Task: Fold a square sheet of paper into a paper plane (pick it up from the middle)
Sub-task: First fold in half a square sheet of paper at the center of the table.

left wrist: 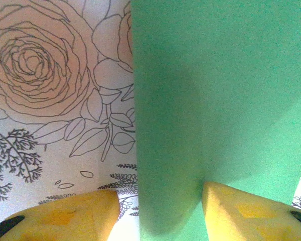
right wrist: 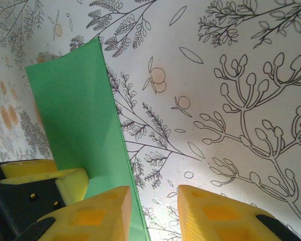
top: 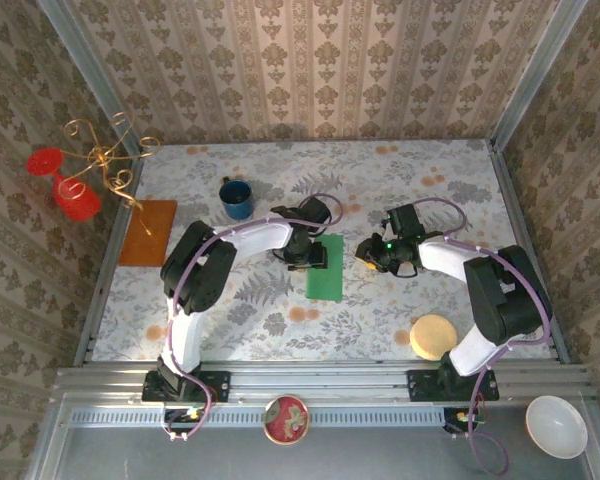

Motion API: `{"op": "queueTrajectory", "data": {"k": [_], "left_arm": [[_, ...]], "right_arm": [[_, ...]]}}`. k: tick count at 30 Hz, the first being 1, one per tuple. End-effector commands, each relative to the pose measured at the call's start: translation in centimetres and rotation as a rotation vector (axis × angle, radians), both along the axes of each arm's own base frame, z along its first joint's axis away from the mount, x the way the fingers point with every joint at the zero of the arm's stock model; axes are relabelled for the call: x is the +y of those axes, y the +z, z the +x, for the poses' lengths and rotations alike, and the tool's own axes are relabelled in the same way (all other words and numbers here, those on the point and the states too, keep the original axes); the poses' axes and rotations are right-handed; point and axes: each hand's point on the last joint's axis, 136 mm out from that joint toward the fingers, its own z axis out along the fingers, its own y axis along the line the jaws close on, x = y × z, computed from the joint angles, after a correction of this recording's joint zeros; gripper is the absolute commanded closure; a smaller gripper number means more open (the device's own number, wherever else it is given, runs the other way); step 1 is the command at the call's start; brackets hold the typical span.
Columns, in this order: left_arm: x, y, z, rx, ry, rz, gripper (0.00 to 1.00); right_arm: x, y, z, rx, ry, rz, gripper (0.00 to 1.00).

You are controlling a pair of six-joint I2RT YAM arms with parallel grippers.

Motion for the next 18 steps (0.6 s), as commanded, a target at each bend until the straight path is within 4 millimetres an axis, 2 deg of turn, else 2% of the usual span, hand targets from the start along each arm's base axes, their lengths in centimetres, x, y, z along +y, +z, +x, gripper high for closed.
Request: {"op": "queueTrajectory", "data": {"k": [1,18], "left_arm": [[3.43,-8.50,-5.02,0.214,-0.002,0.175,0.48],[4.04,-8.94,-5.10,0.238,0.046,0.189,0.47]], "right_arm": [[0.13,-0.43,-0.21,0.011,0.008,0.017,0.67],[0.28,-0.68,-0.35,0.015,0.011,0.029,0.67]]}}
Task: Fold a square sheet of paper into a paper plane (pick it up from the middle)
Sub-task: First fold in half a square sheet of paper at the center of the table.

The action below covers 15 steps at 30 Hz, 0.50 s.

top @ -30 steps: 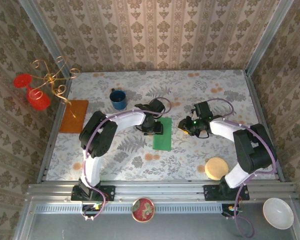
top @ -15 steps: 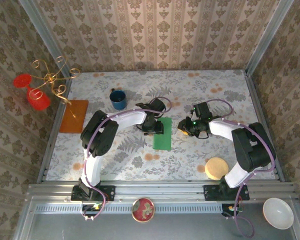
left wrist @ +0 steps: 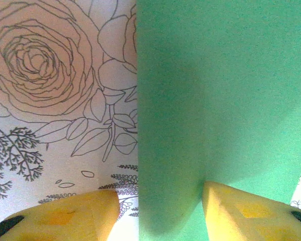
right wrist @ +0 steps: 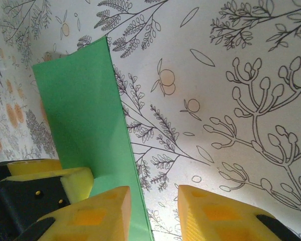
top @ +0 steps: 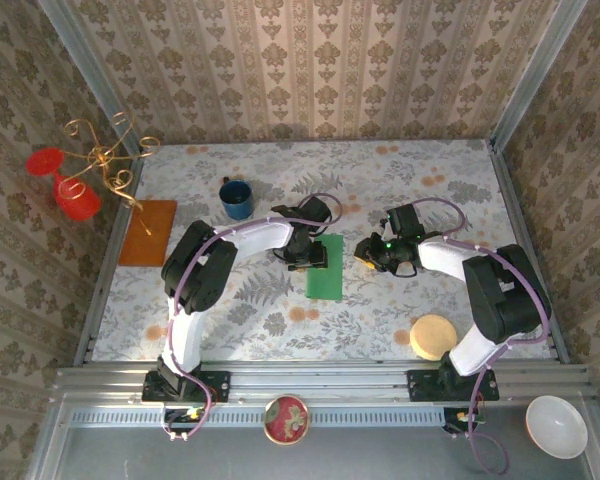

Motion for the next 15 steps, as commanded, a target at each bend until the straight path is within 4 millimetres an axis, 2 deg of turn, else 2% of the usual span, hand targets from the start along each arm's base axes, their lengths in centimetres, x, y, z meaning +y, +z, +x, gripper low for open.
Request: {"op": "queueTrajectory", "data": {"k": [1,15], "left_arm": [[3.98,-8.91,-5.14,0.231,0.017,0.182,0.48],[3.66,-9.11,-5.24,0.241,0.008,0.172,0.47]], "right_arm": [[-0.06,-0.76,-0.60,0.026,0.003,0.011,0.67],[0.64,-0.13,-0.60,-0.005,0.030,0.051,0.67]]}}
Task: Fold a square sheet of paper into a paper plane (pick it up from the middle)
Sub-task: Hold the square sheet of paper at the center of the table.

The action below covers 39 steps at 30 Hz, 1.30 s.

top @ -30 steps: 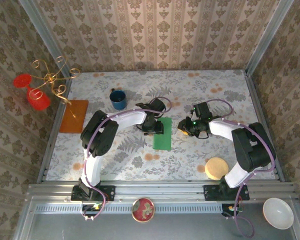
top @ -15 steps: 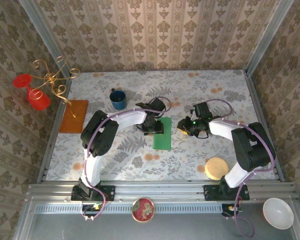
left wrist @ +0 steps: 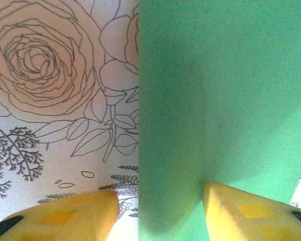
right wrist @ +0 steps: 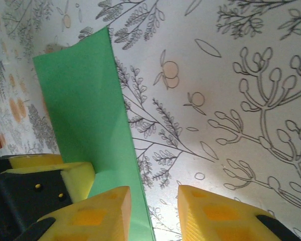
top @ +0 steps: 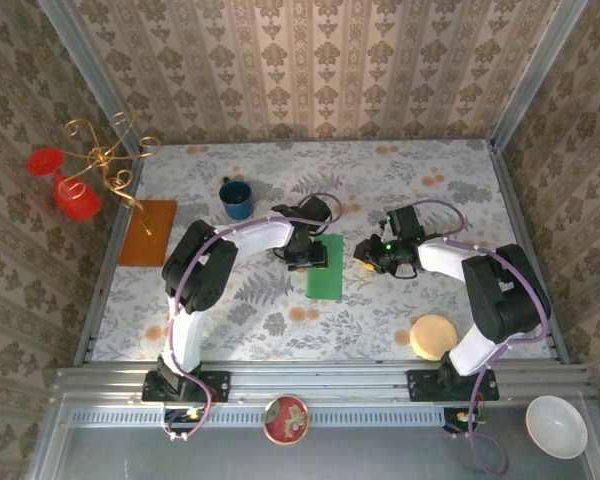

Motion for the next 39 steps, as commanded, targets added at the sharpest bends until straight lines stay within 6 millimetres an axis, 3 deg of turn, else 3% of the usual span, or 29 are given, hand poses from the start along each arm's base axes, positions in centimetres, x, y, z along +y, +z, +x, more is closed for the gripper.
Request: {"op": "queueTrajectory", "data": {"k": [1,12,23,32,39], "left_arm": [[3.6,-9.0,-5.2,0.233,-0.004,0.168,0.47],[3.3,-9.2,-5.4,0.239,-0.018,0.162,0.47],[3.2,-9.2,-5.4,0.241,-0.023,0.158,0.47],[3.3,-9.2,-5.4,0.243,-0.020,0.160,0.47],[3.3,-9.0,-5.4,0.239,-0.021,0.156,0.47]], "right_arm": [[0.4,0.0,-0.3,-0.005,0.019,0.029,0.67],[3.5,0.9,-0.8,-0.039,0.134,0.085,0.72],[6.3,-0.1,-0.7,-0.006,0.203,0.120,0.81],[6.4,-1.8,-0.4,0.043,0.211,0.083,0.85],[5.0,-4.3,-1.8,0.120,0.211,0.009,0.87]]}}
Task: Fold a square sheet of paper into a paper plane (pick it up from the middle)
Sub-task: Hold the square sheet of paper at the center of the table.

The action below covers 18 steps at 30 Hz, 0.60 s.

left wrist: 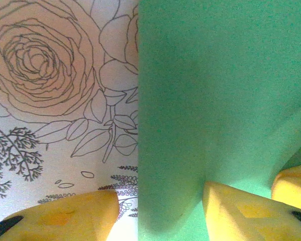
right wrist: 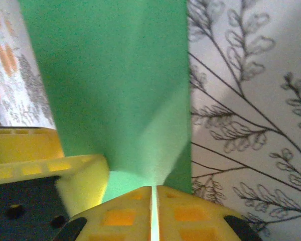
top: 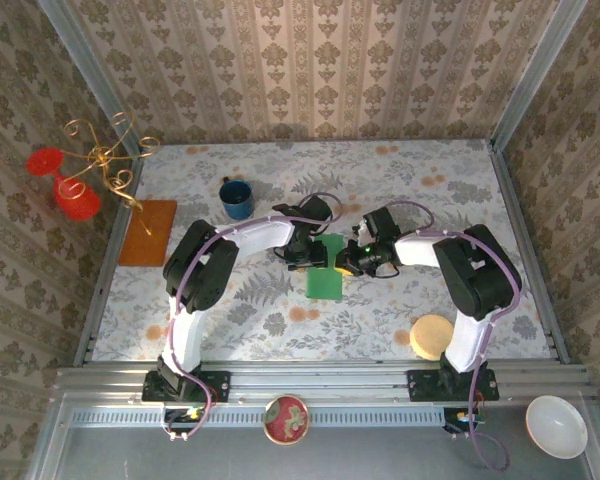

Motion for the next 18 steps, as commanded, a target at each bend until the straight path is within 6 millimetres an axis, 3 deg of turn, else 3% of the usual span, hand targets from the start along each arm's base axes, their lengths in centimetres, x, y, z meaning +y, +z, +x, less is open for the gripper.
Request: {"op": "queueTrajectory", "data": {"k": [1,3,6,10,14,16,18], "left_arm": [[3.3,-8.8,-5.4,0.229,-0.020,0.147,0.47],[3.1,-7.8,-4.9,0.211,-0.019,0.126,0.48],[2.9,-4.1,-2.8,0.129,-0.004,0.062,0.48],[2.5,3.4,1.0,-0.059,0.011,-0.085,0.46],[0.1,10.1,1.9,-0.167,-0.067,-0.319,0.40],[-1.0,11.1,1.5,-0.162,-0.083,-0.398,0.41],[-2.2,10.8,0.9,-0.128,-0.082,-0.449,0.45]], "right_arm": [[-1.3,-2.3,-1.3,0.065,0.018,-0.098,0.88],[-2.0,-3.2,-2.0,0.095,0.035,-0.143,0.88],[-2.4,-4.3,-3.0,0.134,0.069,-0.181,0.89],[-2.4,-5.2,-3.7,0.165,0.109,-0.219,0.91],[-2.9,-5.6,-3.7,0.175,0.137,-0.268,0.92],[-3.0,-5.6,-3.7,0.175,0.147,-0.273,0.92],[-3.0,-5.8,-3.7,0.181,0.155,-0.275,0.93]]}}
